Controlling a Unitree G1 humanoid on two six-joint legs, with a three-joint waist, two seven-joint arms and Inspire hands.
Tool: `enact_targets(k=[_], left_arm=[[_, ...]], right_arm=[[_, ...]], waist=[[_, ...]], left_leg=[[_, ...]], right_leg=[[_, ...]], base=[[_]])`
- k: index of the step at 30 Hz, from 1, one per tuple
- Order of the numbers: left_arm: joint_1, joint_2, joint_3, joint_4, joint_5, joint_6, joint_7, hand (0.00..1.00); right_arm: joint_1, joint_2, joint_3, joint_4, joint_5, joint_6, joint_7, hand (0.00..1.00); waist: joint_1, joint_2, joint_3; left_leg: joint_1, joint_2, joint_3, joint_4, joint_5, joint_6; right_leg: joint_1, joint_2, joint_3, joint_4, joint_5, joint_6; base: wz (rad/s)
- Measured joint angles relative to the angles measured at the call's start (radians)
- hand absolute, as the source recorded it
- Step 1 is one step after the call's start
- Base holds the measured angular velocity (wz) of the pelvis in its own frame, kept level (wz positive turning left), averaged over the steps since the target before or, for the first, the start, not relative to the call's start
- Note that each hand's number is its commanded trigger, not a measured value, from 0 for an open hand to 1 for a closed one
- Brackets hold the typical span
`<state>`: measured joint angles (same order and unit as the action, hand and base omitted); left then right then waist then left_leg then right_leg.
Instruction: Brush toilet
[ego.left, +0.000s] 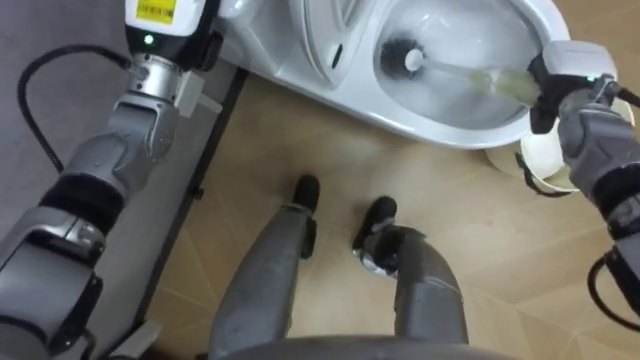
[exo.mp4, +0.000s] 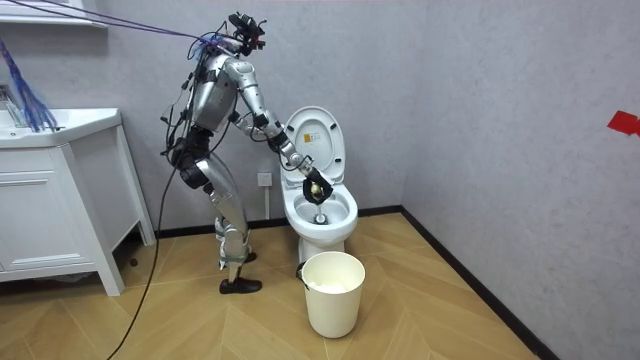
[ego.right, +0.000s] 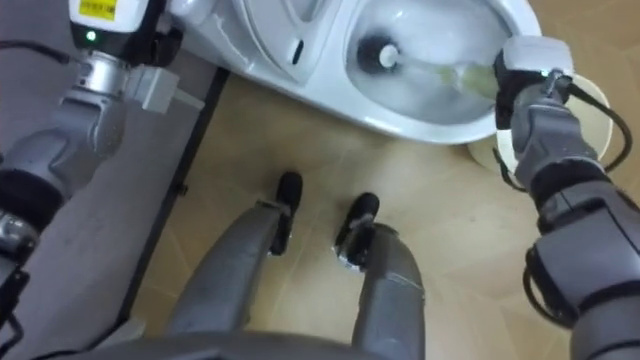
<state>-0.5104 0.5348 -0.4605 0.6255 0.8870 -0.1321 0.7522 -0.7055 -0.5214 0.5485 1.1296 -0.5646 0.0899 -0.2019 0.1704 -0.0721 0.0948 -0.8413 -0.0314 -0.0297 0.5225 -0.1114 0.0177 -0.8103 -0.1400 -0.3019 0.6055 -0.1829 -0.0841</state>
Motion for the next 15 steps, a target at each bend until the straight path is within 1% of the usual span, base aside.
enact_targets(k=[1, 2, 3, 5, 6, 7, 9, 12, 15], left_arm=[[0.001, 0.006, 0.0, -0.005, 0.0, 0.002, 0.004, 0.0], [0.003, 0.013, 0.0, -0.016, 0.0, 0.012, 0.009, 0.0], [0.001, 0.014, 0.0, -0.017, 0.0, 0.018, 0.021, 0.0], [0.001, 0.015, 0.0, -0.018, 0.0, 0.027, 0.031, 0.0], [0.002, 0.015, 0.001, -0.024, 0.0, 0.042, 0.036, 0.0], [0.002, 0.016, 0.002, -0.027, 0.0, 0.049, 0.041, 0.0], [0.01, 0.016, 0.011, -0.03, 0.011, 0.079, 0.05, 0.0], [0.014, 0.016, 0.008, -0.035, 0.012, 0.101, 0.045, 0.0], [0.019, 0.016, 0.009, -0.034, 0.012, 0.113, 0.039, 0.0]], right_arm=[[-0.005, 0.0, 0.0, 0.001, 0.018, 0.0, -0.007, 1.0], [-0.009, 0.0, 0.0, 0.001, 0.047, -0.003, -0.026, 1.0], [-0.01, 0.0, -0.001, 0.002, 0.082, -0.003, -0.044, 1.0], [-0.023, 0.0, -0.004, 0.018, 0.141, -0.002, -0.056, 1.0], [-0.042, -0.001, -0.015, 0.028, 0.157, -0.002, -0.057, 1.0], [-0.057, -0.001, -0.023, 0.031, 0.164, -0.002, -0.057, 1.0], [-0.106, -0.008, -0.027, 0.04, 0.168, -0.001, -0.057, 1.0], [-0.118, -0.028, -0.023, 0.038, 0.167, -0.001, -0.057, 1.0], [-0.114, -0.028, -0.018, 0.026, 0.145, 0.0, -0.056, 1.0]], waist=[[0.0, -0.005, 0.0016], [-0.001, -0.015, 0.0037], [-0.005, -0.021, 0.0053], [-0.012, -0.028, 0.0052], [-0.022, -0.032, 0.0031], [-0.028, -0.033, 0.0034], [-0.042, -0.044, 0.0032], [-0.051, -0.05, 0.0022], [-0.049, -0.049, 0.0017]], left_leg=[[-0.003, 0.0, 0.001, 0.005, 0.0, -0.001], [-0.01, -0.001, 0.0, 0.015, 0.001, -0.002], [-0.014, -0.002, -0.004, 0.019, 0.002, -0.004], [-0.025, 0.001, -0.005, 0.034, 0.002, -0.005], [-0.032, 0.002, -0.005, 0.041, 0.002, -0.005], [-0.038, 0.002, -0.005, 0.046, 0.002, -0.005], [-0.045, 0.002, -0.001, 0.061, 0.002, -0.004], [-0.048, 0.001, -0.001, 0.065, 0.001, -0.003], [-0.045, 0.0, 0.001, 0.069, 0.003, -0.001]], right_leg=[[-0.006, -0.002, 0.001, 0.007, -0.002, -0.003], [-0.011, -0.002, -0.002, 0.011, -0.005, -0.007], [-0.011, -0.002, -0.008, 0.015, -0.008, -0.009], [-0.014, -0.002, -0.015, 0.02, -0.011, -0.013], [-0.022, -0.003, -0.014, 0.025, -0.012, -0.012], [-0.028, -0.005, -0.013, 0.031, -0.012, -0.012], [-0.037, -0.012, -0.01, 0.048, -0.013, -0.013], [-0.037, -0.016, -0.014, 0.055, -0.013, -0.013], [-0.036, -0.016, -0.011, 0.057, -0.008, -0.013]], base=[[0.0], [0.06], [0.07], [0.11], [0.09], [0.0], [-0.05], [0.0], [-0.04]])
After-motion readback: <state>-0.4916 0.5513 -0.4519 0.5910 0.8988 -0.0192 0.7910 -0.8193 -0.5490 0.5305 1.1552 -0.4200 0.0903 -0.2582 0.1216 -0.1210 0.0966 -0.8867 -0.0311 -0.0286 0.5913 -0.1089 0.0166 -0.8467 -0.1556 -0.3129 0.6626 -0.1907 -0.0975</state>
